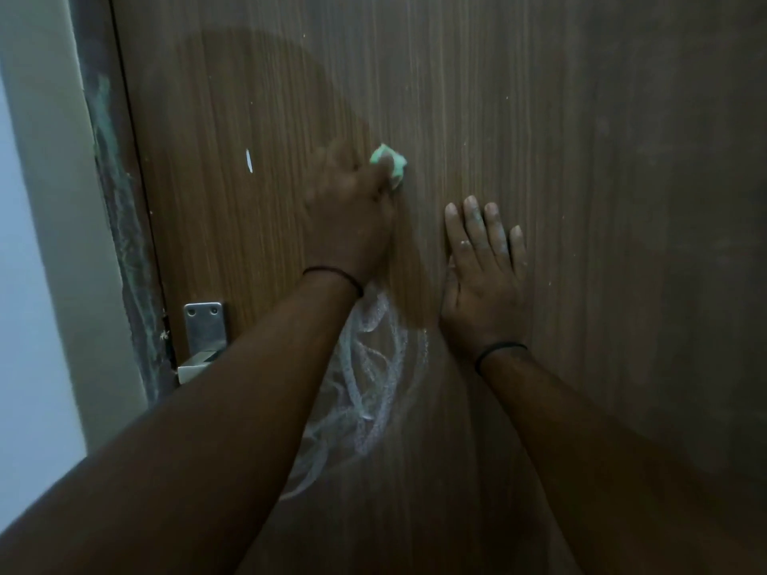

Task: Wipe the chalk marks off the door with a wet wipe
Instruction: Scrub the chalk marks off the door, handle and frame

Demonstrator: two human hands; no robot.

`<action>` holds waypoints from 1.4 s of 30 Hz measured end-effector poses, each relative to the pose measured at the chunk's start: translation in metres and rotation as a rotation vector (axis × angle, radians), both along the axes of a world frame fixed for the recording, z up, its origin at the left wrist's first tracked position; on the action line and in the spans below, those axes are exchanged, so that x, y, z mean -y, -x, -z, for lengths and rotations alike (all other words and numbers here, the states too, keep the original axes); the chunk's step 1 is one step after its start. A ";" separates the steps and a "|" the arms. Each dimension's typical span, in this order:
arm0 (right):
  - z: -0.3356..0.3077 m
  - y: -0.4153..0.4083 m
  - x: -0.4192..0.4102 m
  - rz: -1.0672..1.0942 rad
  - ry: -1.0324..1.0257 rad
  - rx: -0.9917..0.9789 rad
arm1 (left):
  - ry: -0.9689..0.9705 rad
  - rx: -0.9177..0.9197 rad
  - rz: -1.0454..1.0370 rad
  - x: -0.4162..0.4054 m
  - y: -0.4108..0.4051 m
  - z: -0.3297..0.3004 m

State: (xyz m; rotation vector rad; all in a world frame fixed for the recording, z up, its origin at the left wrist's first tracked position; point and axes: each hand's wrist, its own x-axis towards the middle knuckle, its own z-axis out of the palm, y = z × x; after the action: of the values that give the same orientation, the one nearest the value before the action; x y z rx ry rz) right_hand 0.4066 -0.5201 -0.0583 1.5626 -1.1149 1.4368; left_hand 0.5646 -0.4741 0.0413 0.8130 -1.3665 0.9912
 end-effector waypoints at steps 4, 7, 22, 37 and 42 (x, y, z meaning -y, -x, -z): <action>0.000 0.000 -0.003 0.008 -0.016 -0.002 | -0.026 0.069 0.022 -0.003 0.012 0.018; -0.001 -0.001 -0.007 0.031 -0.051 -0.012 | -0.107 0.290 0.039 -0.007 0.014 0.074; 0.000 -0.001 -0.005 -0.068 -0.025 0.041 | -0.088 0.244 0.037 -0.001 0.010 0.019; 0.005 0.000 -0.007 -0.057 -0.018 0.039 | -0.175 0.170 -0.016 -0.003 -0.016 0.101; 0.007 0.000 -0.006 -0.039 -0.013 0.040 | -0.218 0.374 0.020 -0.006 -0.002 0.155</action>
State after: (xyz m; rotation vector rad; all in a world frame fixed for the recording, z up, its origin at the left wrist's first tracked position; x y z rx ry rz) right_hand 0.4065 -0.5137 -0.0651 1.5783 -1.1250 1.4958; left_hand 0.5670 -0.4685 -0.1135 0.7979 -1.8244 1.0248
